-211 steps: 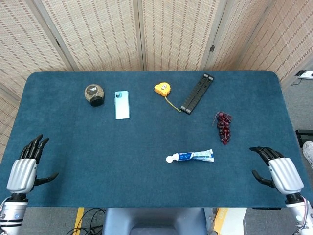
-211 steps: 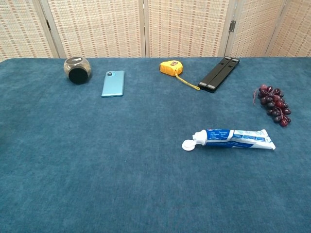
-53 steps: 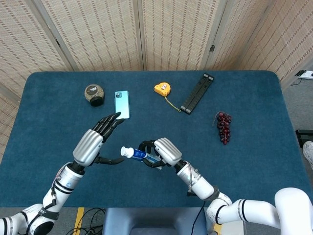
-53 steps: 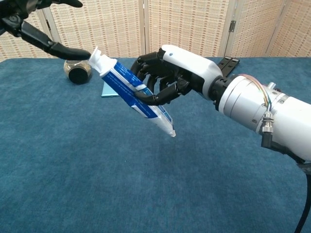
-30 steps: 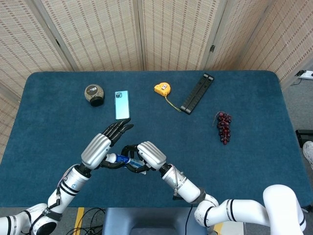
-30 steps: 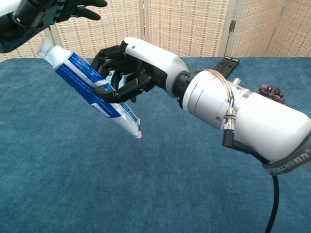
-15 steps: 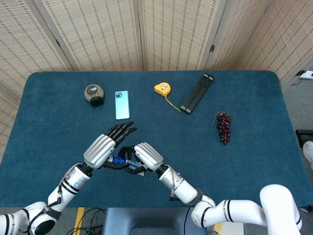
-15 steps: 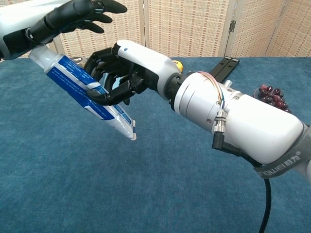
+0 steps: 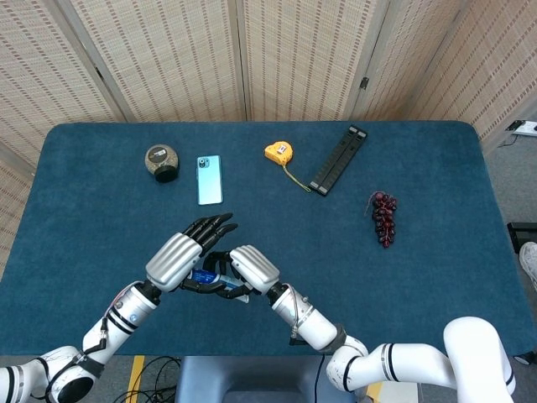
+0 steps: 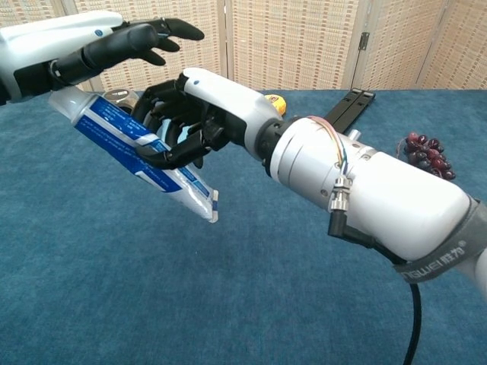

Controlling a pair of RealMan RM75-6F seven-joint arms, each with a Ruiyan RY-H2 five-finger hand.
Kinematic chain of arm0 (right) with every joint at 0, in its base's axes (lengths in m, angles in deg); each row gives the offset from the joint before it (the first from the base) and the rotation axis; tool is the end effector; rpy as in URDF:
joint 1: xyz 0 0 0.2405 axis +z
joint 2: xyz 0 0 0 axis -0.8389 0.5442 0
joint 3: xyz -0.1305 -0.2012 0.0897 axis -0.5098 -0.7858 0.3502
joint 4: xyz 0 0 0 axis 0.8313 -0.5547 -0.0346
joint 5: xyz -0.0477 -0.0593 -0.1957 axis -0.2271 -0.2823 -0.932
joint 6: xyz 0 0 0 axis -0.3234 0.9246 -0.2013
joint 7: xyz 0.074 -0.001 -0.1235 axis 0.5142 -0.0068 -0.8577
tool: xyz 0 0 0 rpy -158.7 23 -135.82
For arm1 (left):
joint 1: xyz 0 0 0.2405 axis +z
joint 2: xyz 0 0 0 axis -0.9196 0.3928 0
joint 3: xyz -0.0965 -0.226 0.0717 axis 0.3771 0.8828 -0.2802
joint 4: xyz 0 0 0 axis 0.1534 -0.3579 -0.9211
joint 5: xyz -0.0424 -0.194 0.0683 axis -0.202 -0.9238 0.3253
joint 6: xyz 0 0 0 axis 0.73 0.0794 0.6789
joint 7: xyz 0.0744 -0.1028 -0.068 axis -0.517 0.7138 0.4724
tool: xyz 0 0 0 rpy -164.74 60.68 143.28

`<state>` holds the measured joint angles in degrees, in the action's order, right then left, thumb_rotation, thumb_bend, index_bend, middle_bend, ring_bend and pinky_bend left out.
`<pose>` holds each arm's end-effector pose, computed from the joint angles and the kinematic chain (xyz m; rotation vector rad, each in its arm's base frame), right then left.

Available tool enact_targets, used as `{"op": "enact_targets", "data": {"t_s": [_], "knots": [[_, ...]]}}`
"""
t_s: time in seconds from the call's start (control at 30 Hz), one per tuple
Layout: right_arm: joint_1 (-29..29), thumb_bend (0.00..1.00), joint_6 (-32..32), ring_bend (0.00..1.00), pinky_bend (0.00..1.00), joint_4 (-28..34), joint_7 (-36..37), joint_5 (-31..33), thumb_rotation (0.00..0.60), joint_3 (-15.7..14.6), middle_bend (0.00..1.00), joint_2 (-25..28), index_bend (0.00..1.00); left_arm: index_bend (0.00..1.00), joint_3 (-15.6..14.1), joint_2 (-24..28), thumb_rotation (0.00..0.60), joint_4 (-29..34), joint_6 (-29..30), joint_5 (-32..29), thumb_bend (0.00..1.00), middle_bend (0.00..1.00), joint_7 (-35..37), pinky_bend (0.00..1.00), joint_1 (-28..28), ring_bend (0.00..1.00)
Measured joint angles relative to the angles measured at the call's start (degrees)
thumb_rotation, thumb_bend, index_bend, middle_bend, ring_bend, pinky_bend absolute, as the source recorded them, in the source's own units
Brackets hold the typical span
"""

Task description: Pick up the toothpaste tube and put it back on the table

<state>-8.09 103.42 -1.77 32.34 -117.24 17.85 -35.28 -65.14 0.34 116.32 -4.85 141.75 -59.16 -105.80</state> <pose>-0.0009 -0.2922 -0.0713 1.8830 -1.5575 1.6953 -0.0955 0.2887 0.0558 -1.9803 -0.9998 -1.3701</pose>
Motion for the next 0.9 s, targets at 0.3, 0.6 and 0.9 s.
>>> {"op": "enact_targets", "data": {"t_s": [0.3, 0.6, 0.9], "knots": [[-0.02, 0.71, 0.17, 0.66, 0.68, -0.11, 0.14, -0.27, 0.6, -0.1, 0.75, -0.12, 0.75, 0.0, -0.24, -0.1, 0.0, 0.25, -0.18, -0.39, 0.0, 0.0, -0.3, 0.13, -0.14, 0.0], [-0.75, 0.67, -1.7, 0.66, 0.68, 0.75, -2.47, 0.25, 0.6, -2.09, 0.74, 3.84, 0.75, 0.0, 0.26, 0.73, 0.0, 0.08, 2.82, 0.57, 0.0, 0.0, 2.53, 0.13, 0.95, 0.0], [-0.87, 0.52, -7.28, 0.6, 0.68, 2.88, -14.36, 4.65, 0.6, -5.01, 0.68, 13.34, 0.75, 0.0, -0.08, 3.11, 0.0, -1.66, 5.55, 1.03, 0.0, 0.0, 5.48, 0.13, 3.35, 0.0]]}}
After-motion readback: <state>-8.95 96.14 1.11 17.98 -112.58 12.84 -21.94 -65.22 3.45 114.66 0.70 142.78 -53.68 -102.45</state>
